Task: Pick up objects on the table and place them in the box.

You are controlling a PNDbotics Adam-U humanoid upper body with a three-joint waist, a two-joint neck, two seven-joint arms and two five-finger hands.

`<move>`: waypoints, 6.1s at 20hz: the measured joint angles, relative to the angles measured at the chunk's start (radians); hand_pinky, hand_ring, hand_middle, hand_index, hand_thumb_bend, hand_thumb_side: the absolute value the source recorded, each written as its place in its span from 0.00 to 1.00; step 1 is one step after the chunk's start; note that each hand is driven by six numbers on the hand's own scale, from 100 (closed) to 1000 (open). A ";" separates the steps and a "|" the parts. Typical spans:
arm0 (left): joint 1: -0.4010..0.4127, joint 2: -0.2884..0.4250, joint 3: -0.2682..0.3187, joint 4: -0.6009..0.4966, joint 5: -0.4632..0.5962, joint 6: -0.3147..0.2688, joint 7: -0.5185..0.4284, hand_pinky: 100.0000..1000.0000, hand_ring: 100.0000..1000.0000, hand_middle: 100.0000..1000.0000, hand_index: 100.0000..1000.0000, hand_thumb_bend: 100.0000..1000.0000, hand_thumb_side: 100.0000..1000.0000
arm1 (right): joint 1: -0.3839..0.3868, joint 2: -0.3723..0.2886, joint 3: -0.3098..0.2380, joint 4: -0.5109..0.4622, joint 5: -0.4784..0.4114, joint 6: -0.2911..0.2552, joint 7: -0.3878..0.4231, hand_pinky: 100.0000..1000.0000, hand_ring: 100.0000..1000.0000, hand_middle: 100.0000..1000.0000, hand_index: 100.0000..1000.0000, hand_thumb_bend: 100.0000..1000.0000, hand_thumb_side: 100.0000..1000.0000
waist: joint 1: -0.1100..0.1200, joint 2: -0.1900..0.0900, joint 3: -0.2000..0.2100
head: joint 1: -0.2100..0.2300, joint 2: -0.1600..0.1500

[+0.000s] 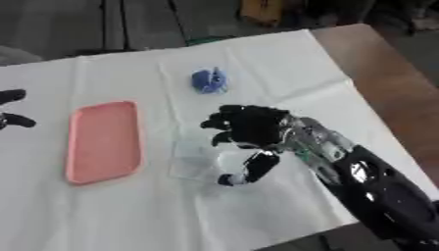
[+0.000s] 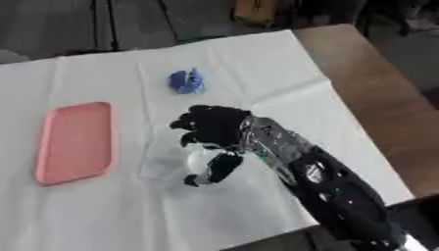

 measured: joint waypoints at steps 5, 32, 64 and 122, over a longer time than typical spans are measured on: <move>0.000 0.000 0.000 0.000 0.000 0.000 0.000 0.53 0.76 0.94 0.95 0.07 0.86 | -0.008 0.013 0.001 0.040 0.035 0.001 -0.016 1.00 1.00 1.00 0.80 0.40 0.96 | 0.000 0.000 0.001 | -0.001 0.000; 0.000 0.000 0.000 0.000 0.000 0.002 -0.001 0.53 0.77 0.94 0.95 0.07 0.86 | -0.028 0.047 0.006 0.132 0.249 0.001 -0.126 1.00 1.00 1.00 0.63 0.37 0.37 | 0.000 -0.002 0.000 | -0.007 0.000; -0.009 0.000 -0.006 0.000 0.007 0.002 -0.002 0.53 0.77 0.94 0.95 0.07 0.86 | -0.202 -0.065 -0.005 -0.054 -0.009 0.086 -0.113 1.00 0.94 0.84 0.40 0.26 0.23 | -0.003 0.007 0.031 | -0.010 -0.001; -0.132 -0.027 -0.104 -0.043 0.082 0.026 -0.107 0.53 0.77 0.94 0.96 0.07 0.86 | -0.412 0.147 -0.050 0.411 -0.038 0.063 -0.197 1.00 0.90 0.84 0.51 0.00 0.36 | -0.006 0.097 0.270 | -0.114 -0.081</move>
